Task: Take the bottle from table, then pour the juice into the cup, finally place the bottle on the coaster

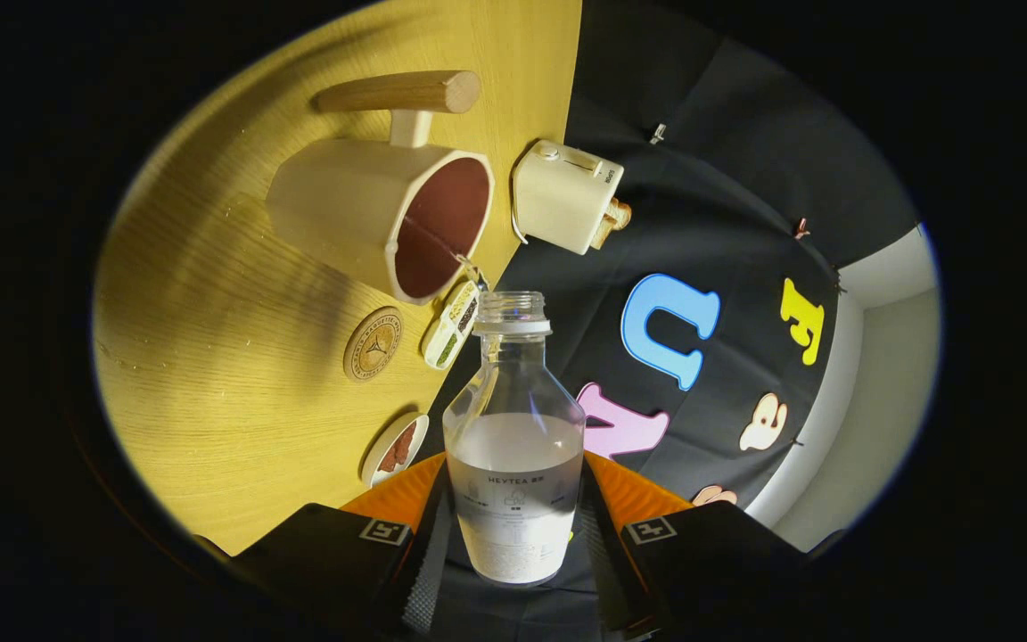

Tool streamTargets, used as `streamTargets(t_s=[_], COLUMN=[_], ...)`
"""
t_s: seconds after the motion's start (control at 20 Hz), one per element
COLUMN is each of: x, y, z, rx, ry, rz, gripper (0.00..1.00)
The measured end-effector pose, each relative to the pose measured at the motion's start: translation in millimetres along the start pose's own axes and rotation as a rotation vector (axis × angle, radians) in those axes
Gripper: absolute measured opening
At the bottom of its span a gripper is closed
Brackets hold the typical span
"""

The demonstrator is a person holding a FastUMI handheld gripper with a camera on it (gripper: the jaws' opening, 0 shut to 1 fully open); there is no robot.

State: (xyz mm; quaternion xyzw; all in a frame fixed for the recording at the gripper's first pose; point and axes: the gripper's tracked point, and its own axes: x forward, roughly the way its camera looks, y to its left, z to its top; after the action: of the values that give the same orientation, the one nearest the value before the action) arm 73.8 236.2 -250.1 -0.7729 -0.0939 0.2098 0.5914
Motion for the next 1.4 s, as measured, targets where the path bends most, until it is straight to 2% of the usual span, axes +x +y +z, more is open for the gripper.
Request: streamTargets(t_s=[0.55, 1.0, 1.4], x=[8.2, 6.7, 7.9], y=[-19.6, -32.4, -39.9], z=[9.2, 34.5, 36.9], rx=[-0.195, -0.436, -0.503], ry=[-0.078, -0.217, -0.255], rz=[-0.085, -0.187, -0.219], gripper=[0.72, 0.72, 0.72])
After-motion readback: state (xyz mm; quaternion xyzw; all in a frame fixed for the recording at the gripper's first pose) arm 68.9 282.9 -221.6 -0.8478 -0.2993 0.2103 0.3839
